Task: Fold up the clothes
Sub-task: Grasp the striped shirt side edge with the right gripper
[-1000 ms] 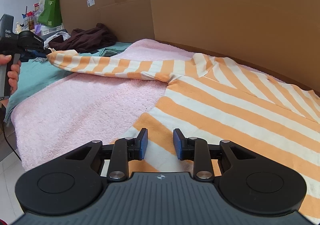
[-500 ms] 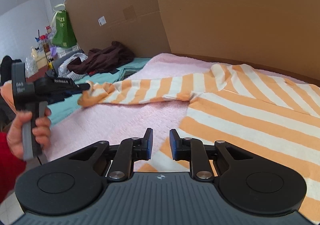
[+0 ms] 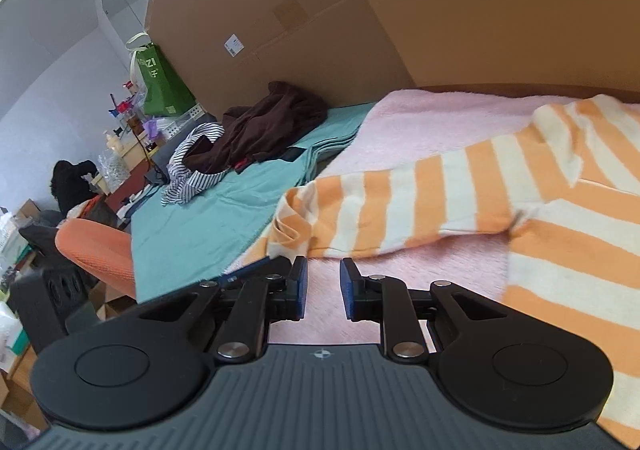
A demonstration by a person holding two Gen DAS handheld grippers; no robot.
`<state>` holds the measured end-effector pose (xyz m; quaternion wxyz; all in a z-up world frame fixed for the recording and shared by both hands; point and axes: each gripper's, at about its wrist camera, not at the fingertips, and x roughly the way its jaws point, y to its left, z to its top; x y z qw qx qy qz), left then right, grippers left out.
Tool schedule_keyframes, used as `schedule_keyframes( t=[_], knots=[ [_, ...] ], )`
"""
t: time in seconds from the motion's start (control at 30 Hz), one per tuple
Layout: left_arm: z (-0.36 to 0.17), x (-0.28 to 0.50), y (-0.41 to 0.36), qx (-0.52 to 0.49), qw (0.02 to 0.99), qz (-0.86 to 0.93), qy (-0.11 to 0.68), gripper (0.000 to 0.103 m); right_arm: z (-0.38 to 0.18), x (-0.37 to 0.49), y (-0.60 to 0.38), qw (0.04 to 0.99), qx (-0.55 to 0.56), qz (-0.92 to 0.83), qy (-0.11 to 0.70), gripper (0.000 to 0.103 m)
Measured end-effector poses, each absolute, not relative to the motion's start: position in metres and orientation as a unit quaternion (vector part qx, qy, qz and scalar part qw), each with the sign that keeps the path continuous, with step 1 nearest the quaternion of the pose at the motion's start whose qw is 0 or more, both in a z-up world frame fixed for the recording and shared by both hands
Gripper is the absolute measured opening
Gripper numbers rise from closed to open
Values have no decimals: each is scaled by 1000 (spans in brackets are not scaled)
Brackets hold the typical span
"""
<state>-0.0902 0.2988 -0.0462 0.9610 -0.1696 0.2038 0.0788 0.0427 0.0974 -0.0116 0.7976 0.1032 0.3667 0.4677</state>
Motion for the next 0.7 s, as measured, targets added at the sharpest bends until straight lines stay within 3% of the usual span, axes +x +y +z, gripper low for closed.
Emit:
schedule_keyframes(
  t=[0.43, 0.5, 0.7],
  knots=[
    [-43, -83, 289, -130, 965, 80, 215, 6, -15, 57, 159, 773, 58, 490, 398, 29],
    [-43, -83, 287, -121, 966, 81, 215, 6, -14, 58, 159, 774, 51, 486, 402, 10],
    [-23, -94, 282, -104, 976, 70, 180, 6, -1, 63, 145, 779, 81, 483, 392, 4]
  ],
)
